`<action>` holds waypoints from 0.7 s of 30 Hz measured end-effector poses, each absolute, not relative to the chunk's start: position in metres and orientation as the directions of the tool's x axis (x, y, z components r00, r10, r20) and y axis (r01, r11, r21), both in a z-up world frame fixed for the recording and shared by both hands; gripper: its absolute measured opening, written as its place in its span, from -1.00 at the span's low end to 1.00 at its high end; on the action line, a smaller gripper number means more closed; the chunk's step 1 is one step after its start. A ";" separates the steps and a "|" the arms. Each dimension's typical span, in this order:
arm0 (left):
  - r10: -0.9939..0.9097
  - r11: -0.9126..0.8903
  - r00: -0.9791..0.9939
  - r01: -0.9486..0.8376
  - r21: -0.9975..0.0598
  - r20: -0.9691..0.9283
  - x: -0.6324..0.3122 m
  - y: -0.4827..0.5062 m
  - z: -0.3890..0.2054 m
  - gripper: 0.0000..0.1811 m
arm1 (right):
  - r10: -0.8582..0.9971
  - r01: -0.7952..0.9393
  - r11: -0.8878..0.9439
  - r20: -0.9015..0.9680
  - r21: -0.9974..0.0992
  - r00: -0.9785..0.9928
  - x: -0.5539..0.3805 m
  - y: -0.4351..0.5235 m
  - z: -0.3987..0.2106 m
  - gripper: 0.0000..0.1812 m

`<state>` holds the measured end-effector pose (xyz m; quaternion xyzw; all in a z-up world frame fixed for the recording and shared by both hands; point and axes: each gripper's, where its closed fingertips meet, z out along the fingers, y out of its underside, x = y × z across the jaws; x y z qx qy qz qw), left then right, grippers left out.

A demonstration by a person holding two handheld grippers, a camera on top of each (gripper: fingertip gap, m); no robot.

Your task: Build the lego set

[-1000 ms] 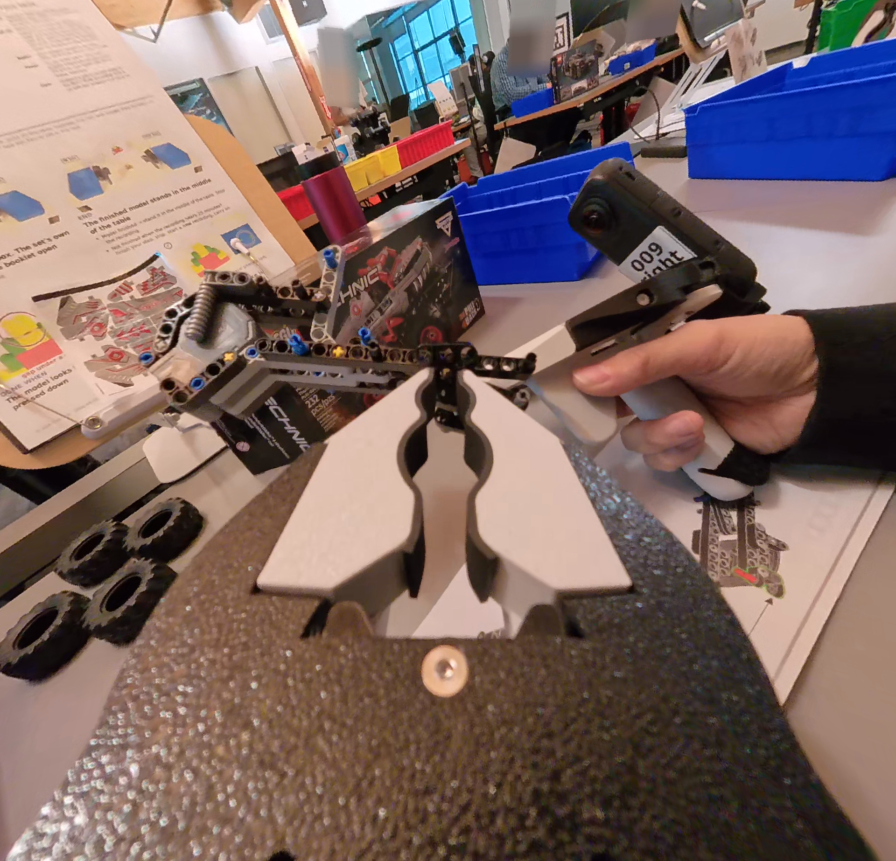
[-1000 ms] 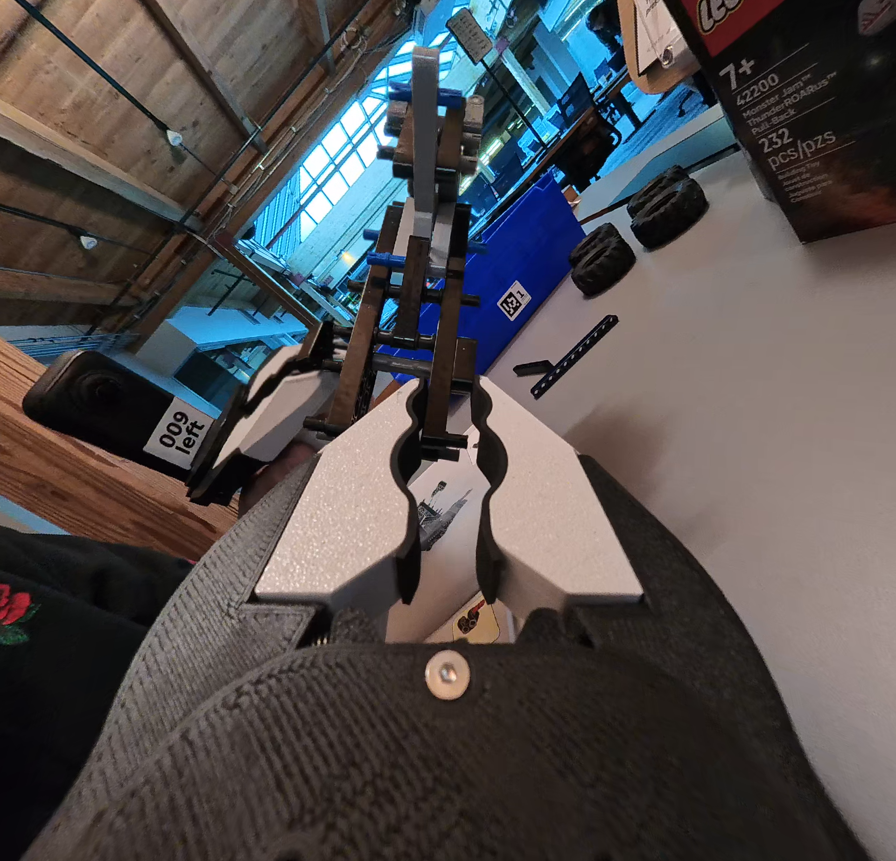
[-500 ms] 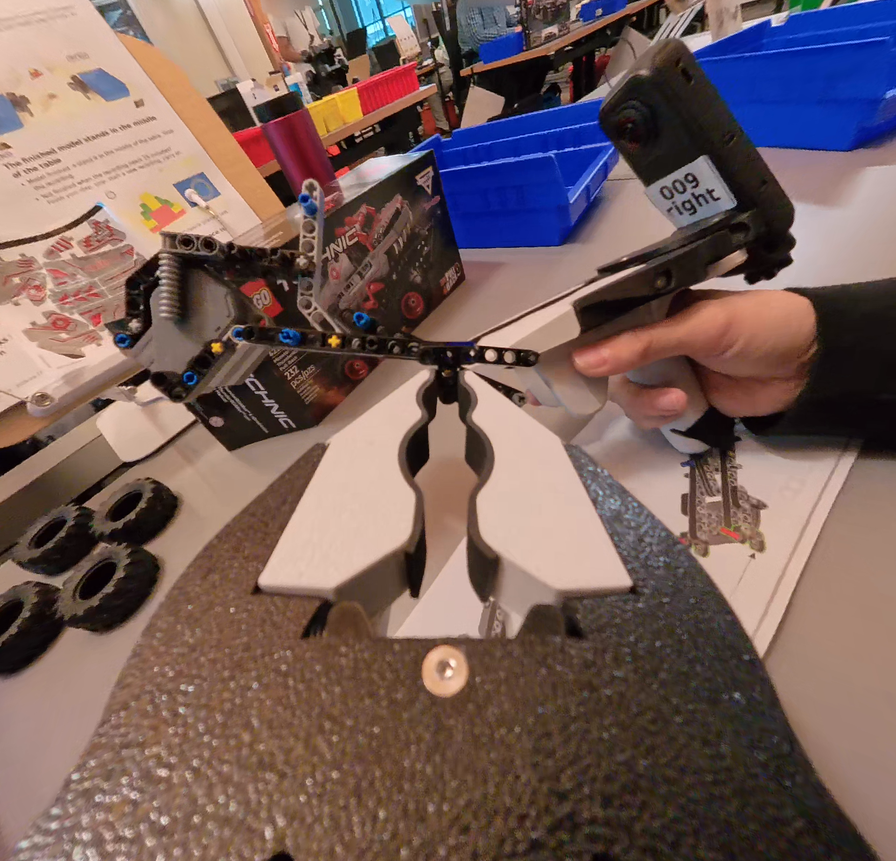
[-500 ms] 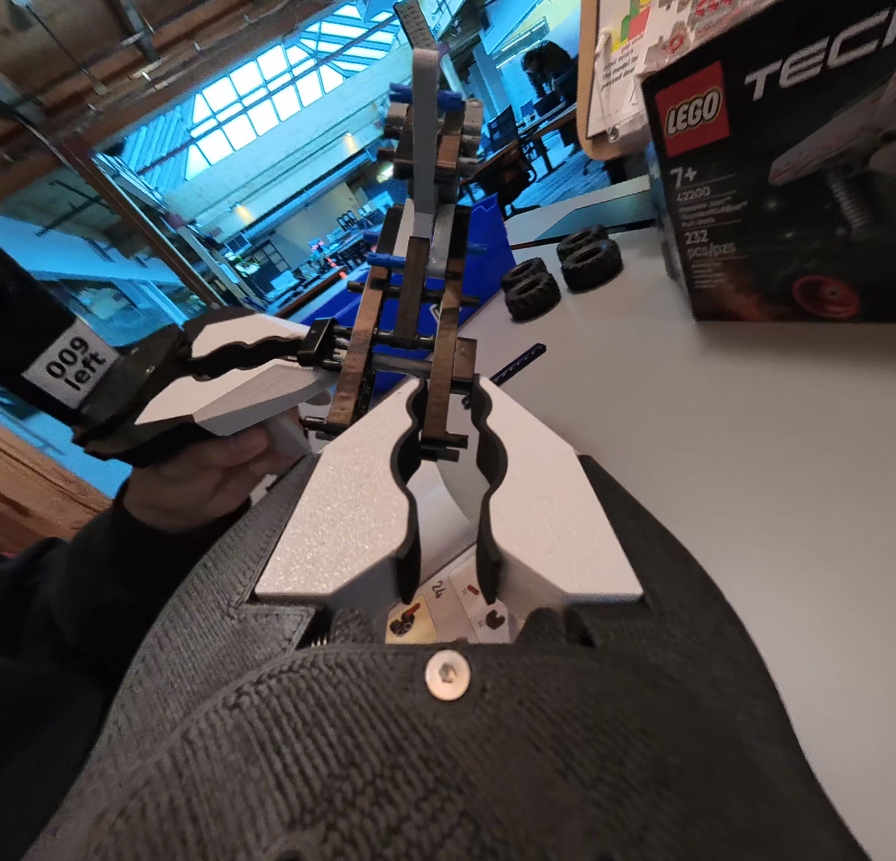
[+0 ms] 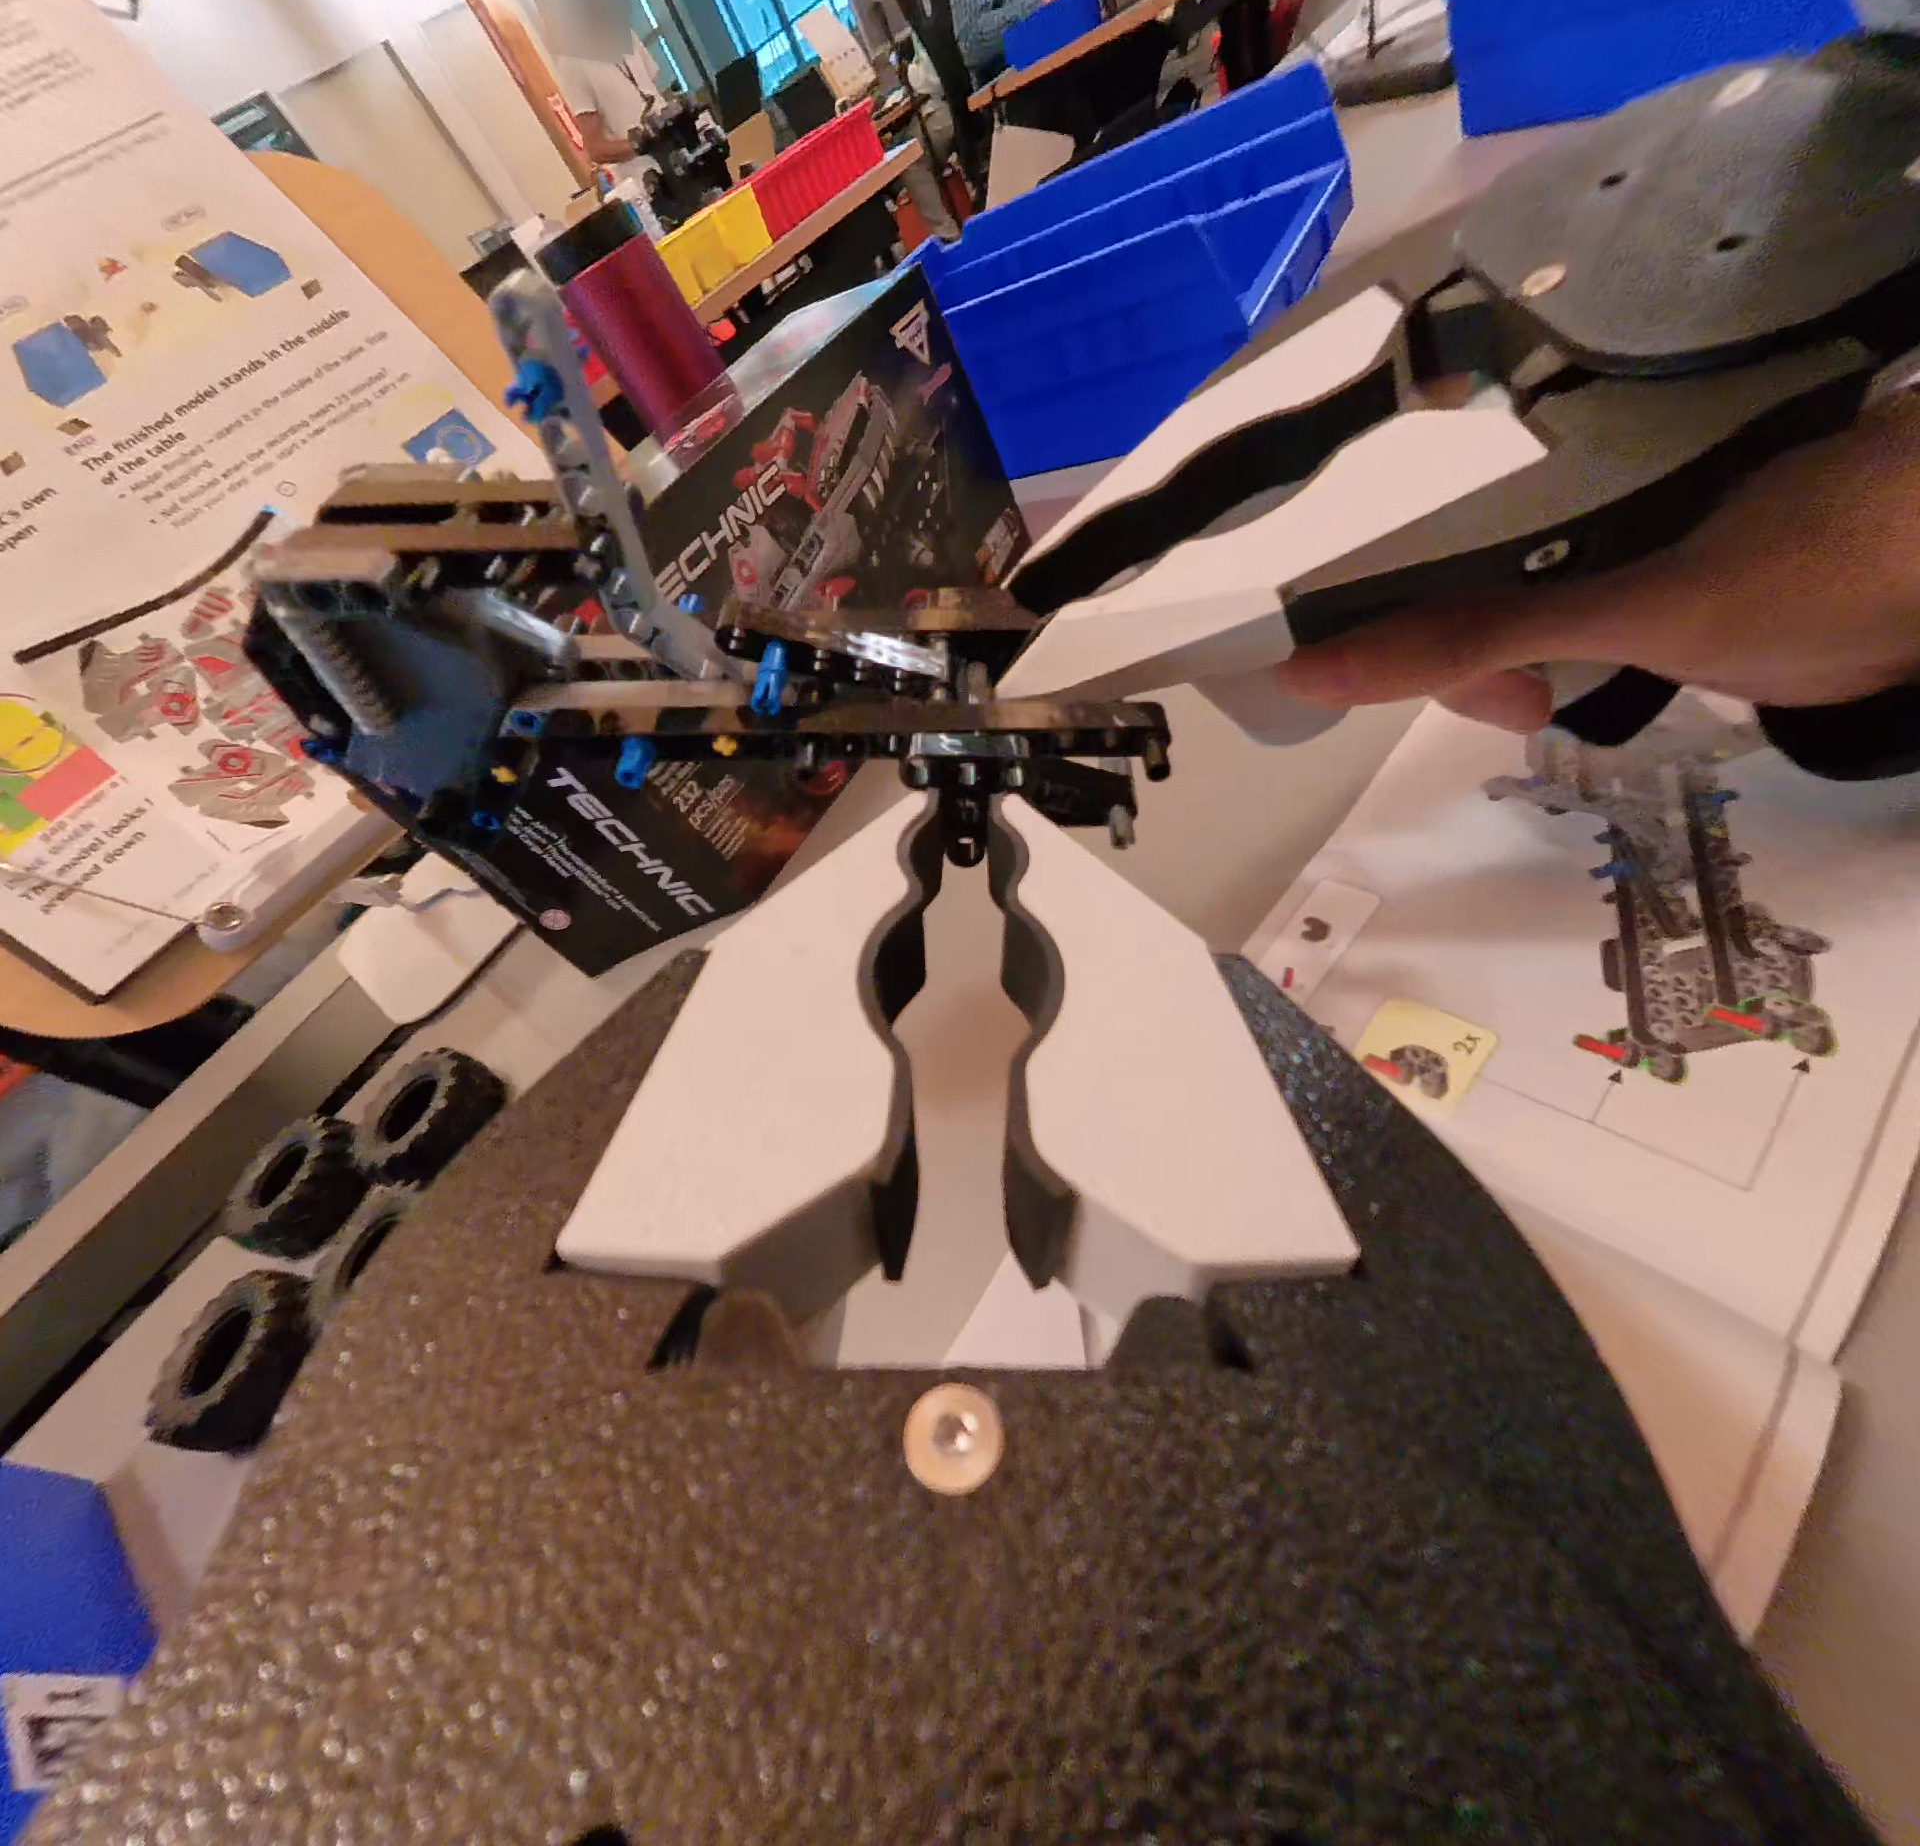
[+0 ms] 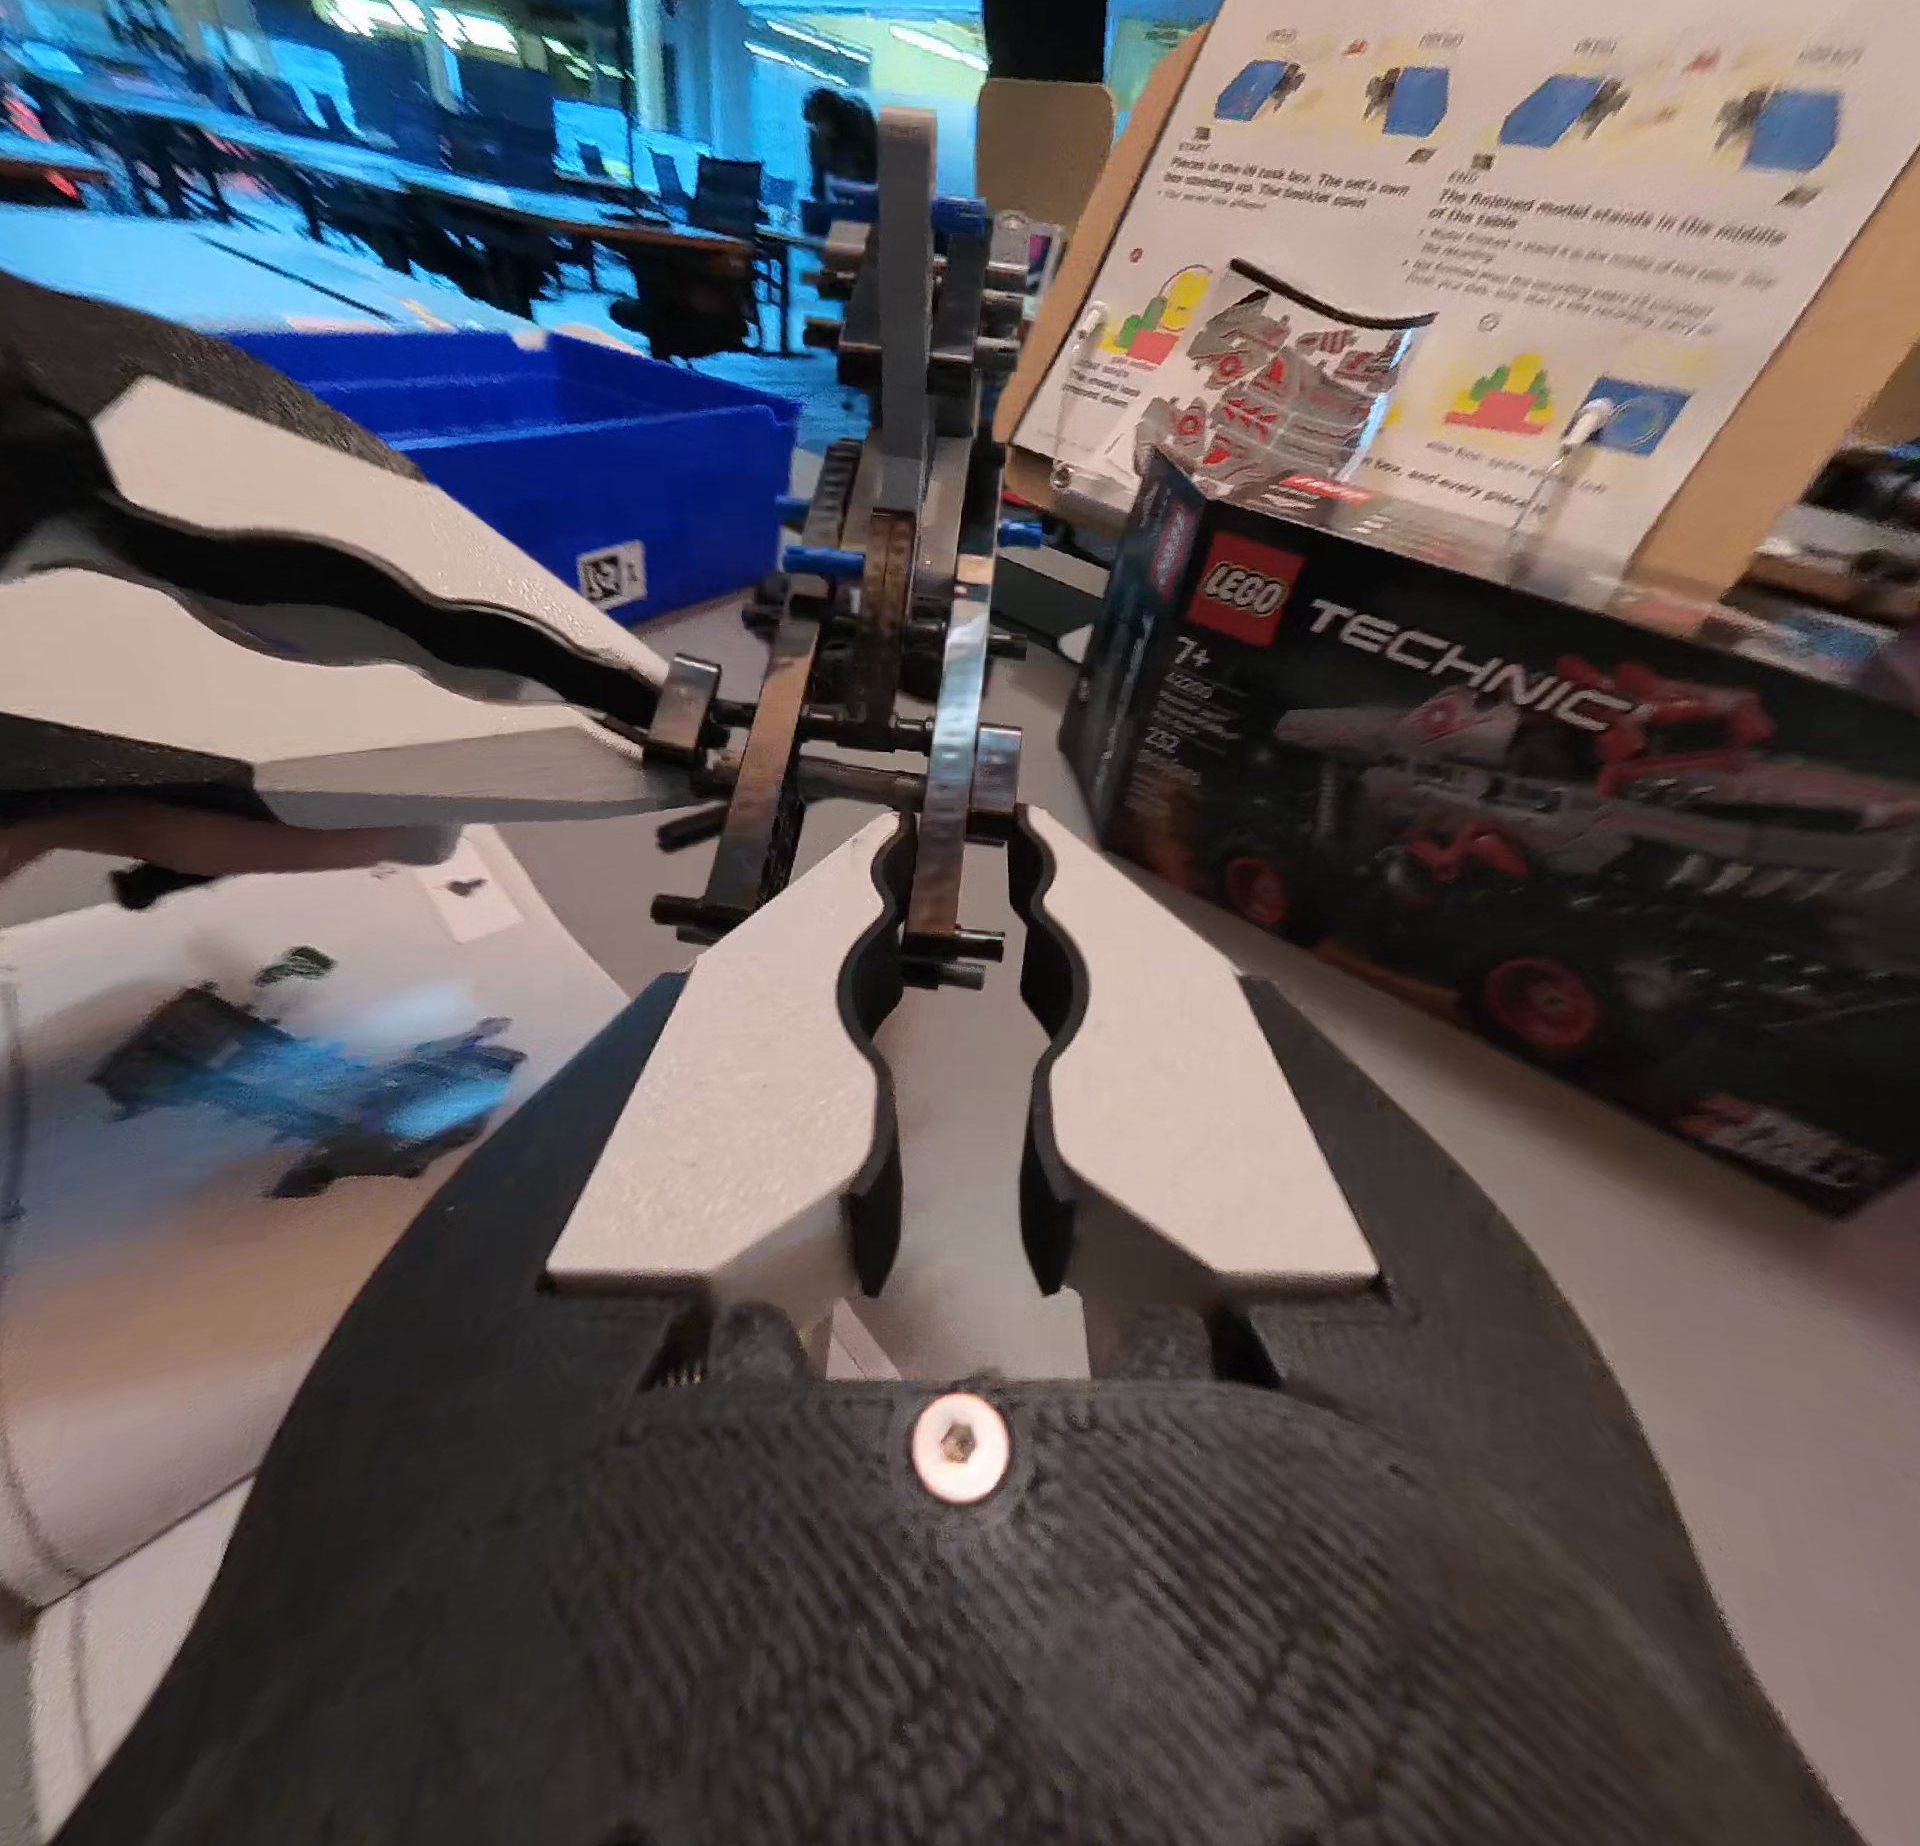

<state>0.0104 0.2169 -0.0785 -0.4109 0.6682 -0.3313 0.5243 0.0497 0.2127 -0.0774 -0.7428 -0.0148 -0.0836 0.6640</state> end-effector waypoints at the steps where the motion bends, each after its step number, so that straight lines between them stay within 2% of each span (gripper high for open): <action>1: -0.884 0.468 -0.102 -0.216 -0.857 -0.457 0.011 0.218 -0.081 -0.94 | -0.110 0.157 -0.134 0.173 -0.978 0.979 0.050 0.213 -0.078 -0.84; 3: -0.868 0.494 -0.076 -0.232 -0.838 -0.490 0.013 0.220 -0.084 -0.94 | -0.156 0.164 -0.154 0.188 -0.974 0.970 0.052 0.213 -0.080 -0.84; 5: -0.891 0.452 -0.075 -0.234 -0.861 -0.448 0.014 0.220 -0.087 -0.94 | -0.163 0.138 -0.162 0.165 -0.977 0.973 0.053 0.213 -0.083 -0.84; 8: -0.914 0.406 -0.090 -0.178 -0.897 -0.396 0.015 0.219 -0.086 -0.94 | -0.142 0.028 -0.159 0.051 -0.987 0.989 0.054 0.214 -0.087 -0.85; 14: -0.866 0.500 -0.106 -0.173 -0.849 -0.489 0.012 0.221 -0.086 -0.94 | -0.107 -0.060 -0.168 -0.042 -0.984 0.993 0.053 0.217 -0.094 -0.84; 21: -0.856 0.517 -0.108 -0.197 -0.833 -0.505 0.013 0.220 -0.090 -0.94 | -0.102 -0.088 -0.163 -0.072 -0.983 0.992 0.055 0.217 -0.096 -0.84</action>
